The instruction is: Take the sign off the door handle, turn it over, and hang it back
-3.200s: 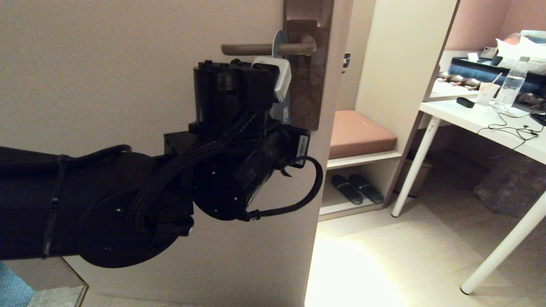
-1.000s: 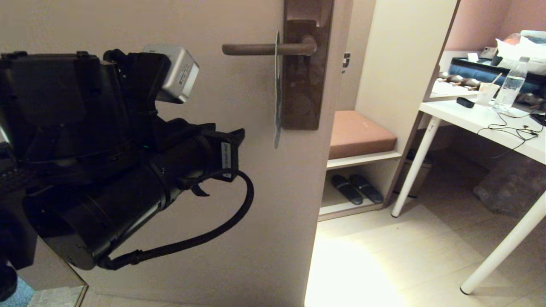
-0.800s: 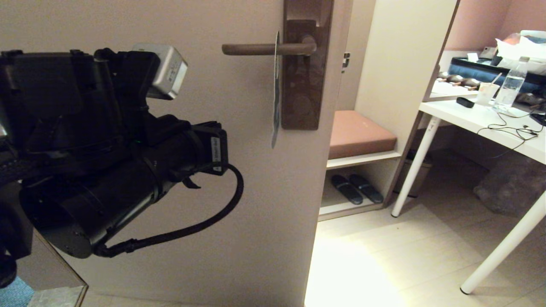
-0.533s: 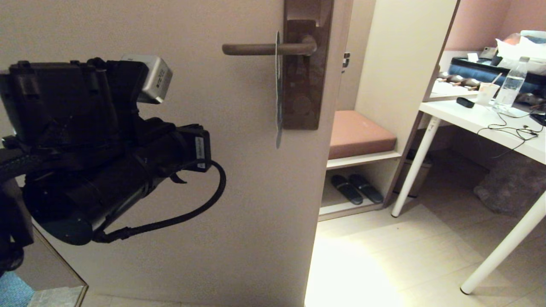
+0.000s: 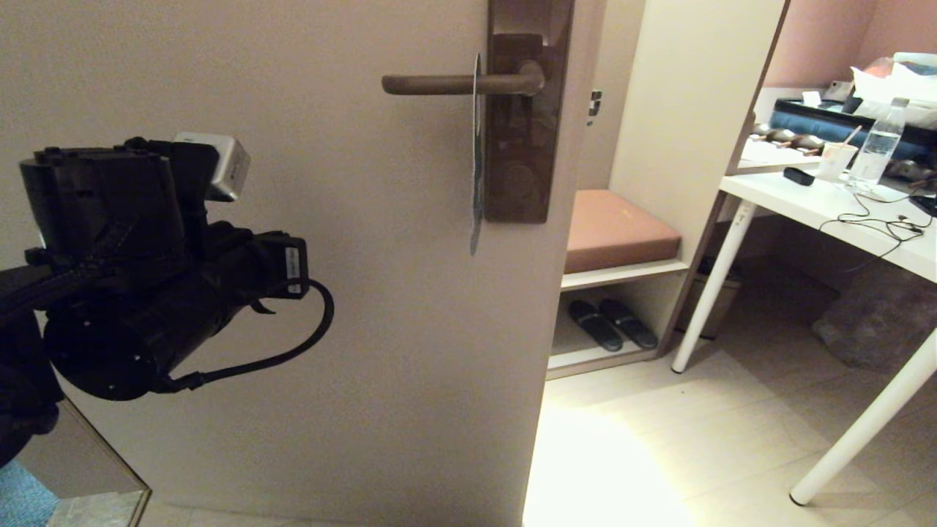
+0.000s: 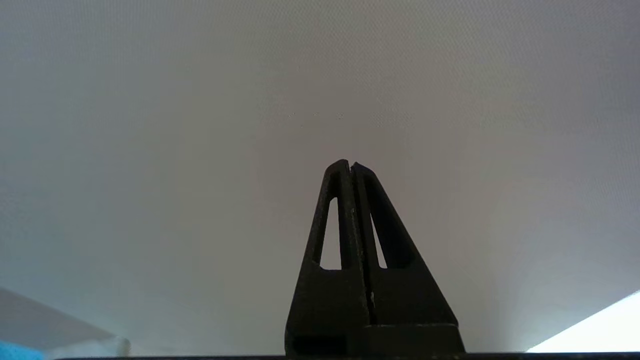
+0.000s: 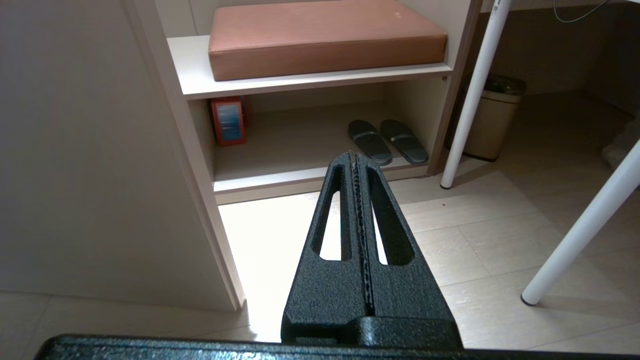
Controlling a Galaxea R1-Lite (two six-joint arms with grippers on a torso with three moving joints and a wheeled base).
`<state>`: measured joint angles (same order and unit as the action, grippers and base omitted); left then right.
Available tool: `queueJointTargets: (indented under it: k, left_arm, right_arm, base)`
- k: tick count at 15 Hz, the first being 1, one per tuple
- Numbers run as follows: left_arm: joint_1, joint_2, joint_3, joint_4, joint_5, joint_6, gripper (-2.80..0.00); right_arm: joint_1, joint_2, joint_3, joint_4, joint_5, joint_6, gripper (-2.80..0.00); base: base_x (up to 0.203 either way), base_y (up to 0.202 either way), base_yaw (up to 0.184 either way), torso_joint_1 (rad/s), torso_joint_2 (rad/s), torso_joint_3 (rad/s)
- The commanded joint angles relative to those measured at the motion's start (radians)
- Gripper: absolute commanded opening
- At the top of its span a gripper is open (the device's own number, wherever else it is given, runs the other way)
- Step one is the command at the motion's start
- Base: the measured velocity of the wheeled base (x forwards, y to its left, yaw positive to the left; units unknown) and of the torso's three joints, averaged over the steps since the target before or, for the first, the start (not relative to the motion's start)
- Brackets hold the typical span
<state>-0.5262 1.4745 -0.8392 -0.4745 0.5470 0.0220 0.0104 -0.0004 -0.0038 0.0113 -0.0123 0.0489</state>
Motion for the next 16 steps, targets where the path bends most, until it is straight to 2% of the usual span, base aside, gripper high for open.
queueJointTargets:
  k: [1, 4, 8, 10, 13, 16]
  left_arm:
    - [0.002, 0.003, 0.013, -0.056, 0.004, 0.037, -2.8]
    - [-0.048, -0.031, 0.094, -0.177, 0.004, 0.053, -2.8]
    - [-0.165, -0.175, 0.299, -0.308, 0.004, 0.13, -2.8]
    - [-0.194, -0.254, 0.391, -0.339, 0.002, 0.161, -2.8]
    - [-0.189, -0.392, 0.545, -0.346, -0.046, 0.177, -2.8]
    - [-0.089, -0.534, 0.698, -0.349, -0.17, 0.194, -2.8]
  right_arm:
    - [0.0, 0.0, 0.0, 0.0, 0.0, 0.0, -2.8]
    - [0.0, 0.0, 0.001, 0.0, 0.0, 0.0, -2.8]
    - [0.0, 0.0, 0.001, 0.0, 0.0, 0.0, -2.8]
    - [0.0, 0.0, 0.001, -0.001, 0.0, 0.0, -2.8]
    - [0.0, 0.0, -0.001, 0.001, 0.0, 0.0, -2.8]
    - [0.0, 0.0, 0.001, 0.001, 0.0, 0.0, -2.8]
  base:
    - [0.0, 0.0, 0.0, 0.0, 0.0, 0.0]
    - [0.0, 0.0, 0.0, 0.0, 0.0, 0.0]
    - [0.0, 0.0, 0.0, 0.0, 0.0, 0.0]
    - [0.0, 0.0, 0.0, 0.0, 0.0, 0.0]
    - [0.0, 0.0, 0.0, 0.0, 0.0, 0.0]
    - [0.0, 0.0, 0.0, 0.0, 0.0, 0.0]
